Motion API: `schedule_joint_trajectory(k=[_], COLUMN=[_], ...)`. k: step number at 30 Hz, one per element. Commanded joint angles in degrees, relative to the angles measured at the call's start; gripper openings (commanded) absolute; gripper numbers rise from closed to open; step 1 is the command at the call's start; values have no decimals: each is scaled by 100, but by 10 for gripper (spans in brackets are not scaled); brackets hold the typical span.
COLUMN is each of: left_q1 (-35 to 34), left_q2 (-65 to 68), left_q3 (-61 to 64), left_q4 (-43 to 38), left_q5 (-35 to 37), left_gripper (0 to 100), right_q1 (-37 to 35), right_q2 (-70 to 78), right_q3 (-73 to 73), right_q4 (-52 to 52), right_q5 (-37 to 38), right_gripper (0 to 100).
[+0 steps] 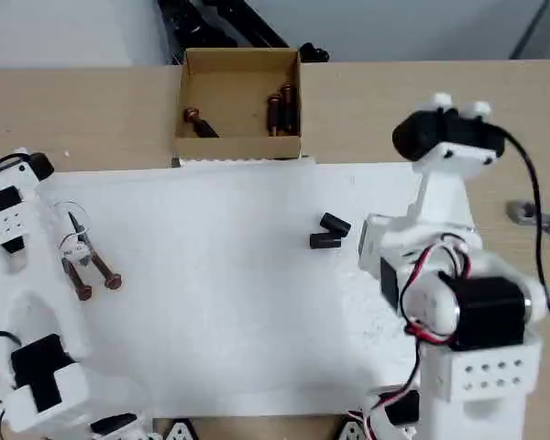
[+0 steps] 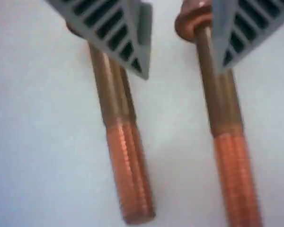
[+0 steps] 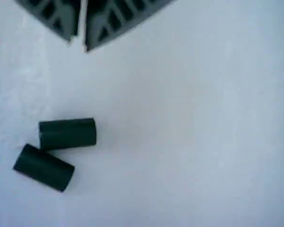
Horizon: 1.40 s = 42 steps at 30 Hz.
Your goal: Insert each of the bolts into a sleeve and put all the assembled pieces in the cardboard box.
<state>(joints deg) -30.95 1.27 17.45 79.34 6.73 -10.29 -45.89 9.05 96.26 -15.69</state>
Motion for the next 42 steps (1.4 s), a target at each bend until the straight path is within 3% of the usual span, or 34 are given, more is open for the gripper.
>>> schedule_joint_trajectory(k=[1,14,20,27,42], left_q1=[-9,-44,-730,-703,-633], left_q2=[-26,-26,-26,-26,-26], left_q3=[-57,576,602,637,1754], left_q4=[-290,-695,-712,-756,-1960], left_q5=[26,35,-62,-132,-149], left_gripper=[86,133,133,133,133], right_q1=[40,40,40,40,40], right_q2=[-365,-1235,-1332,-1288,-1314], right_q3=[352,1301,1319,1319,1319], right_q4=[-57,-92,-92,-92,-92], right_q5=[-53,-62,-62,-62,-62], right_gripper=[4,6,6,6,6])
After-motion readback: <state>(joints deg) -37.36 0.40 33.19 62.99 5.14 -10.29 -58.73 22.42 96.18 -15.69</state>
